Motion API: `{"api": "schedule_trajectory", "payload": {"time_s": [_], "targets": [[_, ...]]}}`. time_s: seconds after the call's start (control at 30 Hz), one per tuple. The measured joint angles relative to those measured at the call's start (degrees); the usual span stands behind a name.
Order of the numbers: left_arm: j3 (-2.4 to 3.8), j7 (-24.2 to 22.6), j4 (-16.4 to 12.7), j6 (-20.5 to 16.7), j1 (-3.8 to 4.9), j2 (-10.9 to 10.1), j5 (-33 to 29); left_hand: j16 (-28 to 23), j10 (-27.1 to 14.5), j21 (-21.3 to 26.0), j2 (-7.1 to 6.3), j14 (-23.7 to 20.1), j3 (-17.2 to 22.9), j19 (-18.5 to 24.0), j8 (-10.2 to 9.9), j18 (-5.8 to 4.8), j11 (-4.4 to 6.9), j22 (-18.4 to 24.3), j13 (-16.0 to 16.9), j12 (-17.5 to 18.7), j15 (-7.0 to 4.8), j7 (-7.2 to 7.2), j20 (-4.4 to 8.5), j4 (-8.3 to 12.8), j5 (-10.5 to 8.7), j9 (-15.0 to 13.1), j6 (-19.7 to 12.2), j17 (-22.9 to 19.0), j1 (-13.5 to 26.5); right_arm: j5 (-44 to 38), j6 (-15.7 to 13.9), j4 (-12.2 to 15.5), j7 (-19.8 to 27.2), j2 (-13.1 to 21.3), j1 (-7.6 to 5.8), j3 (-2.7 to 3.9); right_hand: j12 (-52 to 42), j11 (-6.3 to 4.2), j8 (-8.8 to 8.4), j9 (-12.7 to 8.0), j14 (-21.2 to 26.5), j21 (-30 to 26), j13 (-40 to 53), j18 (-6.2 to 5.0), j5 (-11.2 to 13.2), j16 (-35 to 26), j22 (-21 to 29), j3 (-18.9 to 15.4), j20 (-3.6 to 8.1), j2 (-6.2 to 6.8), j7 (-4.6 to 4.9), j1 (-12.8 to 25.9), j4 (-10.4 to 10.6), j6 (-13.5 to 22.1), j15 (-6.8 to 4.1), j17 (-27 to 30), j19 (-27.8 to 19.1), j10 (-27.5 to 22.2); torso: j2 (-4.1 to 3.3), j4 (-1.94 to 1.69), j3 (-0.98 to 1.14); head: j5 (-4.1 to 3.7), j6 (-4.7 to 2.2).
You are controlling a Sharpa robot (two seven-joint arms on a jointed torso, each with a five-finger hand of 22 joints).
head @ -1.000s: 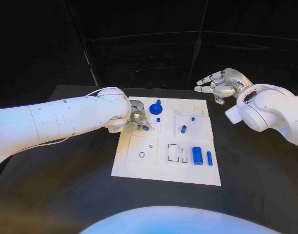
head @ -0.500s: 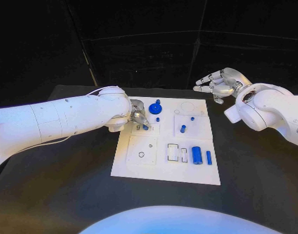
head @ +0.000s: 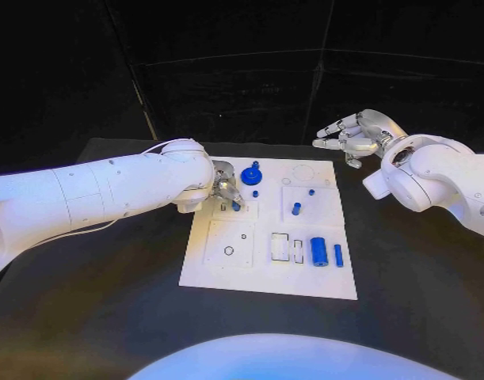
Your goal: Assemble the parts on the task board
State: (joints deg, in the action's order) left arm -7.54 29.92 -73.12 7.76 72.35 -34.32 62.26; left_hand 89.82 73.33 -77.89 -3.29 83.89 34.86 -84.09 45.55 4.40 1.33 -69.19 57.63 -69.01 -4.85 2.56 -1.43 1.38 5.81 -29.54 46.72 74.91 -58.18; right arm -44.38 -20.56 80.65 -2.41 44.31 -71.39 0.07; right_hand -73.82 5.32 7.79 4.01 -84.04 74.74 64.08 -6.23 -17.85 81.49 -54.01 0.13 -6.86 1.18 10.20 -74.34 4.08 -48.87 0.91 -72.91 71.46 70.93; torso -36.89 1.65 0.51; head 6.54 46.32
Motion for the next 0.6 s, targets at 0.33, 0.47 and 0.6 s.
{"api": "schedule_trajectory", "payload": {"time_s": [0.33, 0.47, 0.6], "targets": [[-0.06, 0.0, 0.7, 0.4, -0.09, 0.4, 0.0, 0.0, 0.1, 0.0, -1.11, 0.2, -3.9, 0.2, -0.3, 0.00, 0.11, -0.3, 0.2, -0.3, -0.17, -0.32, 0.20, -1.0, 0.01, 0.1, 1.1, 0.0, 1.8, 0.0, 0.0, 0.0, 0.0, -0.1, 0.00, 0.00, 0.0, 0.00, 0.00, 0.0, 0.0, -0.2, 0.0, 0.00, 0.0, 0.0, 0.1, -0.2, 0.00, 0.00, 0.00, 0.0, 0.2, 0.0, 0.00, 0.0, 0.0, 0.0, -0.01, -0.03, -0.02, -0.08, 0.13], [-0.07, 0.0, 0.8, 0.6, -0.10, 0.4, 0.0, 0.0, 0.1, 0.0, -1.17, 0.2, -5.2, 0.2, -0.3, 0.00, 0.11, -0.4, 0.3, -0.3, -0.17, -0.41, 0.20, -1.5, 0.04, 0.1, 1.2, 0.0, 1.9, 0.0, 0.0, 0.0, 0.0, -0.1, 0.00, 0.00, 0.0, 0.00, -0.01, 0.0, 0.0, -0.2, -0.1, 0.00, 0.0, 0.0, 0.1, -0.2, 0.00, 0.00, 0.00, 0.0, 0.2, 0.0, 0.00, 0.0, 0.0, 0.0, -0.01, -0.05, -0.04, -0.14, 0.13], [-0.05, 0.0, 0.9, 0.8, -0.09, 0.4, 0.0, 0.0, 0.1, 0.0, -1.13, 0.2, -6.1, 0.2, -0.3, 0.00, 0.11, -0.4, 0.3, -0.5, -0.17, -0.40, 0.20, -1.9, 0.06, 0.1, 1.2, 0.0, 2.2, 0.0, 0.0, 0.0, 0.0, -0.1, 0.00, 0.00, 0.0, 0.00, -0.01, 0.0, 0.0, -0.2, -0.1, 0.00, 0.0, 0.0, 0.1, -0.2, 0.00, 0.00, 0.00, 0.0, 0.2, 0.0, 0.00, 0.0, 0.0, 0.0, -0.01, -0.06, -0.04, -0.16, 0.13]]}}
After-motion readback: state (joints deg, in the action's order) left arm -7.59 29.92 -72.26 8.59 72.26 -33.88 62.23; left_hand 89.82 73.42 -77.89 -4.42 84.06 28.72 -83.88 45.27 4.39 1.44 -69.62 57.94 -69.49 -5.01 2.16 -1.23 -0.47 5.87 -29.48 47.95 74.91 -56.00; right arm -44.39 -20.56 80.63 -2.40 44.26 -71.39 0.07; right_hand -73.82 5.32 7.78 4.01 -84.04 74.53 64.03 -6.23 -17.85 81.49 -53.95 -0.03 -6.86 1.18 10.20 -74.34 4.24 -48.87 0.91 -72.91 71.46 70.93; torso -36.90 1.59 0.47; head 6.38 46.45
